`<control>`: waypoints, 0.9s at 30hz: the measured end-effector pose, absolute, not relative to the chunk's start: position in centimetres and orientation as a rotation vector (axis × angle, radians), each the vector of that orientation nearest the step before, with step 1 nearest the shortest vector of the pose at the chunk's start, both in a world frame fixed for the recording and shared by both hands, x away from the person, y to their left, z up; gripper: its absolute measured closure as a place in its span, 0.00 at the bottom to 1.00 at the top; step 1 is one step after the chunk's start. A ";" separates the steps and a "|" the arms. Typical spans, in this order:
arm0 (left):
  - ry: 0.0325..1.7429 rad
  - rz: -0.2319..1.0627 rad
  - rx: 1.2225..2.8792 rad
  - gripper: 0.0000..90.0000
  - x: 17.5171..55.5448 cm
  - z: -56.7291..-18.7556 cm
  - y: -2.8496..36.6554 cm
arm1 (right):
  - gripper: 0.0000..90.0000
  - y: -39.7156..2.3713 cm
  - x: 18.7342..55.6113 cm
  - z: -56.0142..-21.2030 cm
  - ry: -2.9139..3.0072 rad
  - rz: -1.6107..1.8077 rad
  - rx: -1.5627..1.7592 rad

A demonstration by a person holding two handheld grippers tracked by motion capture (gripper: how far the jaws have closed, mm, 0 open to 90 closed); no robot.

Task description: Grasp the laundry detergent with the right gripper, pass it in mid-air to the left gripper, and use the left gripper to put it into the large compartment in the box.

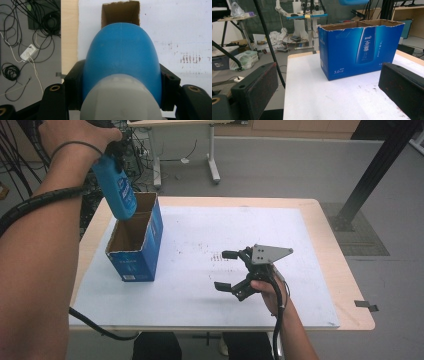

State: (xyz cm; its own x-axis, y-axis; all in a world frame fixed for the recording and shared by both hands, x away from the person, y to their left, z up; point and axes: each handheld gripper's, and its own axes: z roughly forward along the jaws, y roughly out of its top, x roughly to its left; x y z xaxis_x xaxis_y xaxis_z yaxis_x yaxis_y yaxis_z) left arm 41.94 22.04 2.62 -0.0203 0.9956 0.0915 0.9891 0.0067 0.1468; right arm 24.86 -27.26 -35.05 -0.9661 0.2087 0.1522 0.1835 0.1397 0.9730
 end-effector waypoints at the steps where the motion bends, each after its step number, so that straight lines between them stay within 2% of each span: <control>1: 2.201 0.263 2.172 0.42 41.9 2.6 22.0 | 0.03 -27.3 24.9 -35.1 2.357 2.007 0.406; 27: 2.227 0.164 2.252 0.42 43.2 -4.1 21.4 | 0.03 -27.3 24.8 -35.5 2.354 2.018 0.415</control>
State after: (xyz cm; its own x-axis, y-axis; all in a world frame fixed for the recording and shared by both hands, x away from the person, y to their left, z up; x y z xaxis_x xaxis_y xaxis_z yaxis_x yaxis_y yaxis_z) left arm 43.21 21.43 -4.09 0.0088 0.9955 0.0942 0.9986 -0.0137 0.0518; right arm 24.78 -27.32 -35.48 -0.9646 0.2085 0.1613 0.1912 0.1325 0.9726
